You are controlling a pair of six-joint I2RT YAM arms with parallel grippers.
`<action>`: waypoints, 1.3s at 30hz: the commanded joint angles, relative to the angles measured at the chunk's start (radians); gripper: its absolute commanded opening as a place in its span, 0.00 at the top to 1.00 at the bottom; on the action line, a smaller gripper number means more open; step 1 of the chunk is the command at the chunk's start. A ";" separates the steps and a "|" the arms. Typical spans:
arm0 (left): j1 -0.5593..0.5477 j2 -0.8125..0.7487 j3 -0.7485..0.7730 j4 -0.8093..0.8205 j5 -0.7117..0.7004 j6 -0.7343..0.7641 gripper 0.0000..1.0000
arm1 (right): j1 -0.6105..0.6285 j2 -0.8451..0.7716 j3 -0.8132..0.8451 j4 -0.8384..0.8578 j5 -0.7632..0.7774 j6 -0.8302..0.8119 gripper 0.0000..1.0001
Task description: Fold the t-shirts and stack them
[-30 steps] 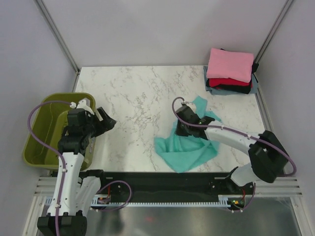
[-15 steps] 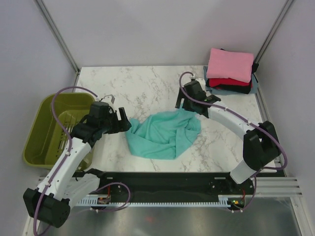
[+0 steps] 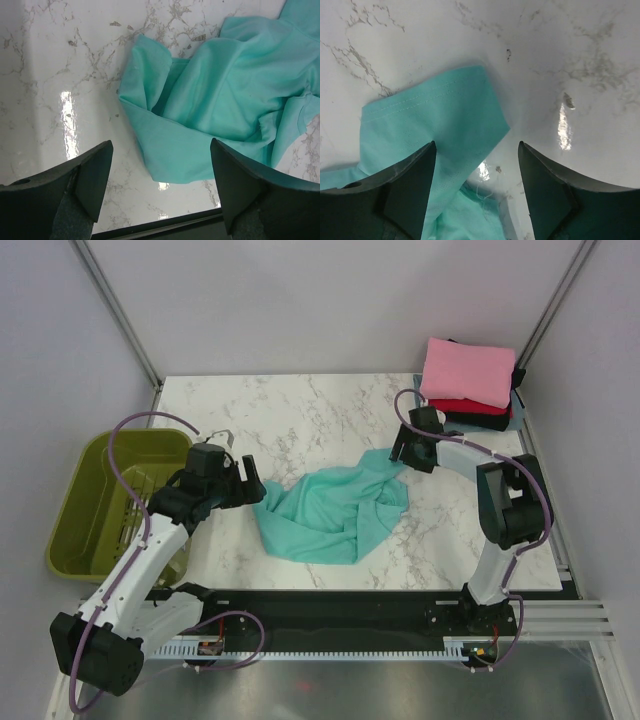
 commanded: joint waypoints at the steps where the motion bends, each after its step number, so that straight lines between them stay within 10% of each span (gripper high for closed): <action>1: -0.002 -0.011 -0.016 0.054 -0.037 0.038 0.13 | 0.006 0.047 0.029 0.068 -0.077 0.015 0.27; 5: -0.002 0.021 -0.019 0.065 -0.058 0.028 0.13 | 0.005 0.076 0.049 0.088 -0.086 0.025 0.39; 11: -0.002 0.315 0.131 0.026 -0.127 0.018 0.09 | 0.003 0.076 0.038 0.119 -0.112 0.025 0.98; 23: 0.012 0.794 0.315 0.046 -0.182 -0.104 0.10 | 0.003 0.025 -0.038 0.190 -0.200 0.015 1.00; 26: 0.012 0.823 0.312 0.078 -0.144 -0.115 0.18 | 0.003 0.025 -0.042 0.193 -0.210 0.012 1.00; 29: 0.008 0.822 0.298 0.107 -0.112 -0.118 0.54 | 0.003 0.024 -0.045 0.199 -0.220 0.009 1.00; 31: 0.008 0.810 0.298 0.126 -0.077 -0.112 0.96 | 0.001 0.015 -0.046 0.211 -0.230 0.005 1.00; 39: 0.010 0.476 0.451 -0.012 -0.142 -0.066 0.98 | -0.057 -0.260 0.066 0.071 -0.206 -0.049 1.00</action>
